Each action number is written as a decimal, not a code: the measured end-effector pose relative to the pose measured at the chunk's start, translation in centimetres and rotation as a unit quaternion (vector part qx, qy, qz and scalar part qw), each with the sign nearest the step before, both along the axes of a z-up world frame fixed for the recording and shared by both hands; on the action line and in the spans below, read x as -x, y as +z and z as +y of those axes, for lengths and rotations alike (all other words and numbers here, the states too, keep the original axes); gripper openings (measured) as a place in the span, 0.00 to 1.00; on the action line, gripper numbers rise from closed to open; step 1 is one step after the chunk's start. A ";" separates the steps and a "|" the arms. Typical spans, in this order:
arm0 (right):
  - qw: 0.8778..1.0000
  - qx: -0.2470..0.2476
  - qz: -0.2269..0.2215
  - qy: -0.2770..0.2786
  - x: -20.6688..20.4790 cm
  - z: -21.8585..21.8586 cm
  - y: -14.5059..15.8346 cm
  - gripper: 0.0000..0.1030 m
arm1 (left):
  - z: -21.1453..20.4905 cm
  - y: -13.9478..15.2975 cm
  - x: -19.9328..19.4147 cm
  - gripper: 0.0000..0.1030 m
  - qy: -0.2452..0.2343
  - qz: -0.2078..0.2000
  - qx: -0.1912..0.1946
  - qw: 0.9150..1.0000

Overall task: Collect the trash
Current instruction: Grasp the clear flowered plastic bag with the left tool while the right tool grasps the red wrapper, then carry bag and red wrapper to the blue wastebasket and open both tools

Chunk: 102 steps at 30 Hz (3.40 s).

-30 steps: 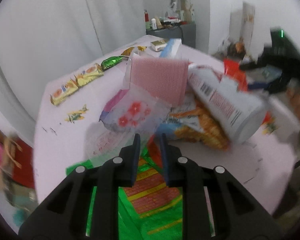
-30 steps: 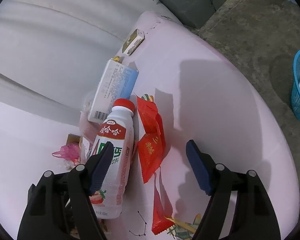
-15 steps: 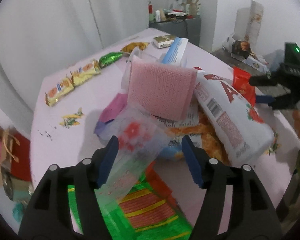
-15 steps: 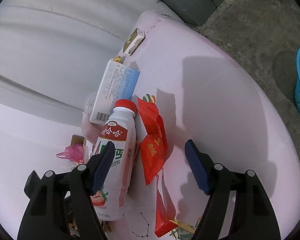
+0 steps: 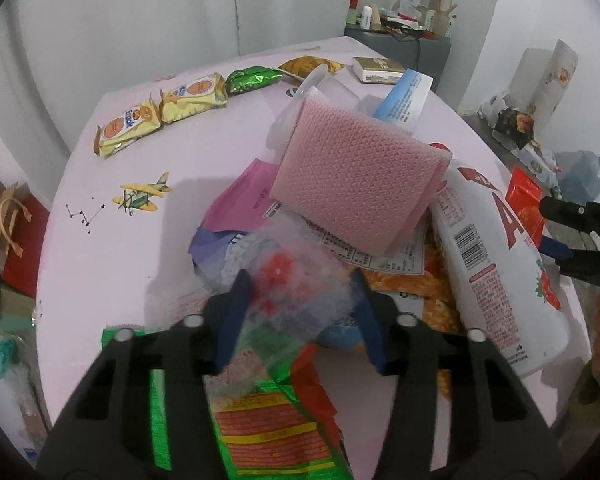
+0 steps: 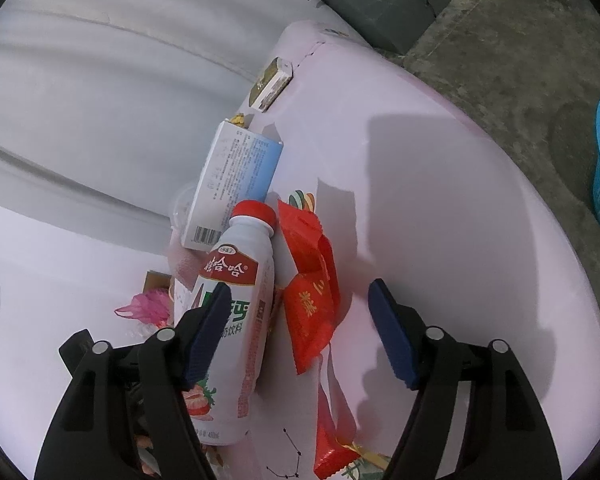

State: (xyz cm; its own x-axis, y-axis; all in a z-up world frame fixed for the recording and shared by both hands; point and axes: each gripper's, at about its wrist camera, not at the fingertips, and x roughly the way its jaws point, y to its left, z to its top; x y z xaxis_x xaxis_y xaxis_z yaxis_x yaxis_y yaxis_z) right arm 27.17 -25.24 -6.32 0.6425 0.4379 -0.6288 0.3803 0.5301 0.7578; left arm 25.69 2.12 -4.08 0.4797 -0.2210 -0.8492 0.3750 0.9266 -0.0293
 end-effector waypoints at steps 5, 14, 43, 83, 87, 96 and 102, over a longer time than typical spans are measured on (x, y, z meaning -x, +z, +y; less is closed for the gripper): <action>1.000 0.002 0.006 -0.006 0.1 -0.1 -0.3 0.55 | 0.5 0.3 0.1 0.18 0.007 0.001 0.017 1.000; 1.000 0.008 0.003 -0.023 0.6 -0.6 -0.7 0.19 | 2.0 1.1 1.1 0.03 0.011 -0.003 0.052 0.999; 0.995 0.102 -0.015 -0.006 -0.7 -0.8 1.0 0.47 | 7.3 9.5 6.9 0.00 0.016 -0.141 0.177 0.974; 0.962 0.181 -0.114 -0.168 14.8 -5.0 8.8 0.03 | 1.8 15.3 14.2 0.00 -0.057 -0.188 0.240 0.951; 0.957 0.180 -0.119 -0.192 17.1 -6.5 8.8 0.03 | -2.2 15.7 14.6 0.00 -0.091 -0.173 0.258 0.946; 0.944 0.180 -0.103 -0.256 22.1 -10.9 7.2 0.03 | -14.1 14.7 15.4 0.00 -0.182 -0.112 0.286 0.934; 0.924 0.202 -0.059 -0.318 25.9 -16.0 5.0 0.03 | -25.5 11.7 14.7 0.00 -0.253 -0.017 0.286 0.924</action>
